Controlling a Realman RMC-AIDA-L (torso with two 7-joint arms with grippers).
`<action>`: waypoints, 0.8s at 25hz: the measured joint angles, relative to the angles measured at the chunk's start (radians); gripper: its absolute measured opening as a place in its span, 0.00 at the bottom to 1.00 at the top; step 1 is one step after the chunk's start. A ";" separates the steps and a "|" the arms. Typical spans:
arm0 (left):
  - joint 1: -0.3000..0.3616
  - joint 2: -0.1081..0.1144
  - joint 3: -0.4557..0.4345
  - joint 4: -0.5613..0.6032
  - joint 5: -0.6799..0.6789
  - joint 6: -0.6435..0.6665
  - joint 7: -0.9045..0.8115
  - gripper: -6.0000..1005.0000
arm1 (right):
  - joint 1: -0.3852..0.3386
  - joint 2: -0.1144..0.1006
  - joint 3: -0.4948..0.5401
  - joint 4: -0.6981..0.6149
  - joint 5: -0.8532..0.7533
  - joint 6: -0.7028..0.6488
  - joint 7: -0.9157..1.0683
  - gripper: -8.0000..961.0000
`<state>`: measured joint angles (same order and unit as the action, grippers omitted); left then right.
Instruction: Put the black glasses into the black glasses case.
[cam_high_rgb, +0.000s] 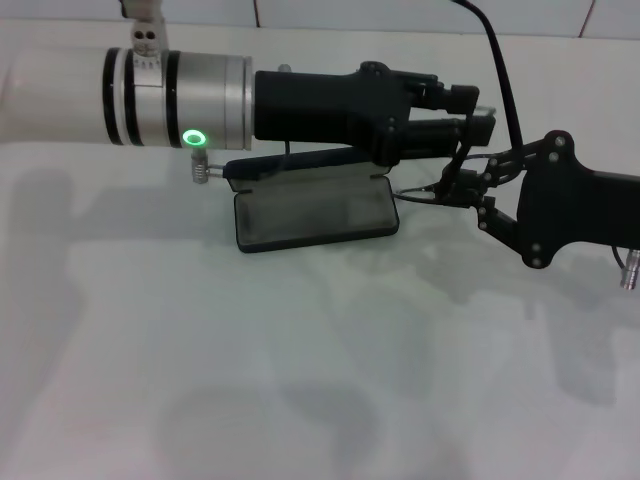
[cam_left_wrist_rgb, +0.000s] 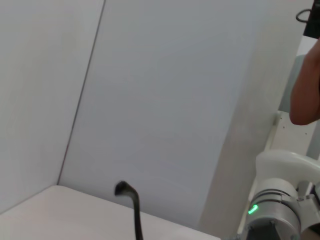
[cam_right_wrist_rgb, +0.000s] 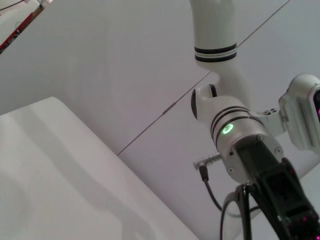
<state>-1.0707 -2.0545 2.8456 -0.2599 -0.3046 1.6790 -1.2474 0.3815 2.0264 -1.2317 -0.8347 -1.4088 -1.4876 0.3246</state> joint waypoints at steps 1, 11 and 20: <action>0.000 0.000 0.000 0.000 0.000 0.000 0.000 0.46 | 0.000 0.000 0.000 -0.002 0.000 0.000 0.000 0.15; -0.009 -0.006 0.000 0.005 0.010 -0.001 0.001 0.46 | 0.001 -0.004 0.000 0.001 -0.008 0.007 -0.017 0.16; 0.020 0.014 -0.002 -0.022 -0.035 -0.056 0.000 0.46 | -0.017 -0.014 0.013 -0.004 -0.010 -0.136 -0.028 0.16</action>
<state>-1.0507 -2.0401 2.8439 -0.2815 -0.3398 1.6234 -1.2476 0.3642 2.0126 -1.2183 -0.8390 -1.4188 -1.6231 0.2962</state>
